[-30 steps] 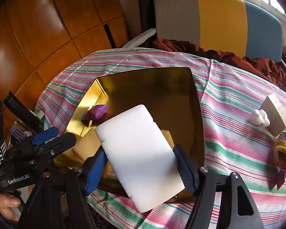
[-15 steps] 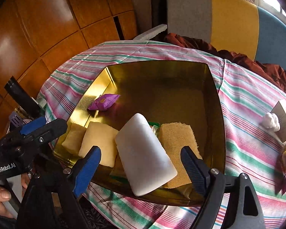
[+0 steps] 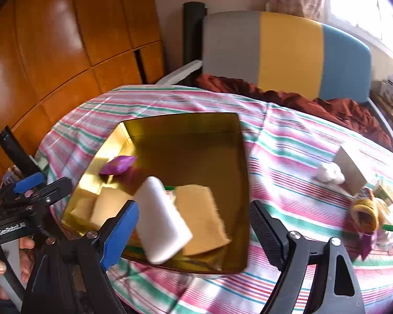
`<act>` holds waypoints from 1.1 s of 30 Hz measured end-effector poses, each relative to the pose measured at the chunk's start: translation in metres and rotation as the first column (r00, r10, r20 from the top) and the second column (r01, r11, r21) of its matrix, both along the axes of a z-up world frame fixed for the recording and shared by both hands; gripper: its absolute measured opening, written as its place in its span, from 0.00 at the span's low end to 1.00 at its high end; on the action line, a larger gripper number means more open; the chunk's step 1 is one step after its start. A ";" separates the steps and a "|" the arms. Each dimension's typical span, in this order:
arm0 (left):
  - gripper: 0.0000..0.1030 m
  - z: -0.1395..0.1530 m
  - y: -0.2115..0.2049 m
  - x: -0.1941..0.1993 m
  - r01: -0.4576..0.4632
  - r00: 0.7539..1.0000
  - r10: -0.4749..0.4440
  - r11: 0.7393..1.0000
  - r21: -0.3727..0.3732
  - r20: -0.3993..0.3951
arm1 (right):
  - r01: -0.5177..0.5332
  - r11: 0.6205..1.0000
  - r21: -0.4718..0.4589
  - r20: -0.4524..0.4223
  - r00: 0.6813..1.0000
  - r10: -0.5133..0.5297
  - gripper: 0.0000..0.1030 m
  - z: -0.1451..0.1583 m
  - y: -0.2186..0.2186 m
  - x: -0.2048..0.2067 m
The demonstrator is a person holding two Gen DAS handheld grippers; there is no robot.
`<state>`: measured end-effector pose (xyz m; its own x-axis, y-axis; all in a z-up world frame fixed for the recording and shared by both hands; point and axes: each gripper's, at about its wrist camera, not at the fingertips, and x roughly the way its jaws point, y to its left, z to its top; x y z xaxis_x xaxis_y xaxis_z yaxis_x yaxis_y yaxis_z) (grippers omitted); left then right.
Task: Organize objects
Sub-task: 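Move both open grippers from the tray back to the remaining items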
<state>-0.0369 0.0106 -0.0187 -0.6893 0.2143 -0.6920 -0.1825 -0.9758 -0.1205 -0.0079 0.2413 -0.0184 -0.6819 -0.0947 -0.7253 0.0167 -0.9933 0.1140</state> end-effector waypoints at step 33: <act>1.00 0.040 0.158 0.008 0.434 0.900 -0.435 0.900 0.043 0.012 | 0.787 0.598 -0.152 0.076 0.613 -0.787 0.85 -0.025 0.334 0.096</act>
<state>-0.0286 0.1686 0.0218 -0.5074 0.5159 -0.6903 -0.5844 -0.7946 -0.1643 0.0880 0.5757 -0.0434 -0.5464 0.3688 -0.7520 -0.7627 -0.5900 0.2648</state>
